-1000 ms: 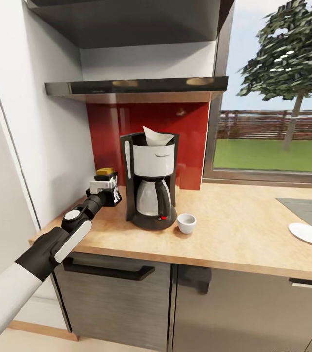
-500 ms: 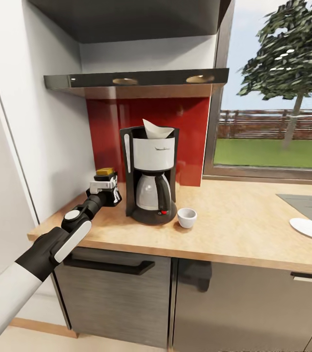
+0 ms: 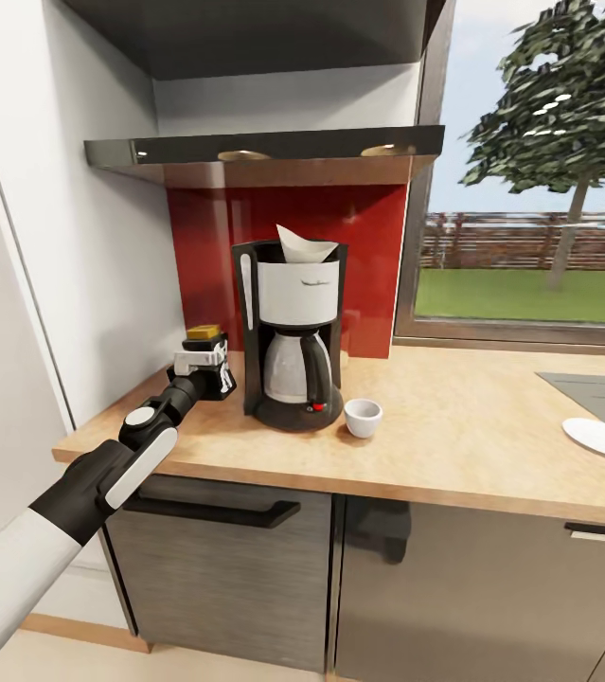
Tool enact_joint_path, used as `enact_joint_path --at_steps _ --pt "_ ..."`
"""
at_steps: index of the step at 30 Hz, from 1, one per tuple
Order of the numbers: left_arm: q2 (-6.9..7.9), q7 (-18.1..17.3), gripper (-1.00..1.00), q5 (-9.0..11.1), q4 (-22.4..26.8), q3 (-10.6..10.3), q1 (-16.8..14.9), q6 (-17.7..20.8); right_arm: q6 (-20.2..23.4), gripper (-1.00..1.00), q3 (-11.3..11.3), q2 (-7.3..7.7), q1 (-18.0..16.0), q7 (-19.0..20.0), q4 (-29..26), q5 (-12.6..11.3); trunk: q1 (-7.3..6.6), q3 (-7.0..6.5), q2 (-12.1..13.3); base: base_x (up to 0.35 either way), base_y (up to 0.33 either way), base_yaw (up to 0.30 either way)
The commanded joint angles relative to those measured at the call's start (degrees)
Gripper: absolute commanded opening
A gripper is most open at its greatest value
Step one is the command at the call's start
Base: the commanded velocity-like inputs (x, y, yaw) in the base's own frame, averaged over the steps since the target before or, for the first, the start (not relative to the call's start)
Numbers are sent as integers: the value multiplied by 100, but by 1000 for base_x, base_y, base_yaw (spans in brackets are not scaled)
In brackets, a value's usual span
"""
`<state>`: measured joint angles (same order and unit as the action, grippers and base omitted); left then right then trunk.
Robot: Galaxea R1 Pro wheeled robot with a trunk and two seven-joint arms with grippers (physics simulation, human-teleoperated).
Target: Set up a coffee station on the kitchen countertop: keep the coffee maker on the countertop, move the bottle of coffee from the kitchen shelf to the counter next to the coffee maker, place a paper coffee filter on top of the coffee maker, put the saucer next to the coffee maker with the coffee cup on the saucer, and place the electric kettle next to the coffee maker.
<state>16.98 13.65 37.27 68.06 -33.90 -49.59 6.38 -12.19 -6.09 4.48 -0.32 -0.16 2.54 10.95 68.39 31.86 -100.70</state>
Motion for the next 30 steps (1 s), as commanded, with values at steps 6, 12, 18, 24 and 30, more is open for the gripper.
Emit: enact_joint_path --at_steps 6,12,18,24,30 --pt "7 49 -100 34 9 -21 -7 12 -24 100 -46 1 -4 0 10 -2 0 5 -3 107 0 0" --pt "7 50 -100 34 14 -21 -7 12 -21 100 -66 1 -4 6 10 22 0 5 -3 111 0 0" --pt "58 69 -100 32 18 144 156 34 -183 100 -29 162 -123 -14 -154 -142 0 5 -3 7 0 0" --pt "58 69 -100 32 18 206 184 34 -375 100 -29 220 -123 -14 -177 -197 0 5 -3 0 0 0" --pt "58 69 -100 32 18 206 184 34 -402 100 -29 220 -123 -14 -177 -197 0 5 -3 0 0 0"
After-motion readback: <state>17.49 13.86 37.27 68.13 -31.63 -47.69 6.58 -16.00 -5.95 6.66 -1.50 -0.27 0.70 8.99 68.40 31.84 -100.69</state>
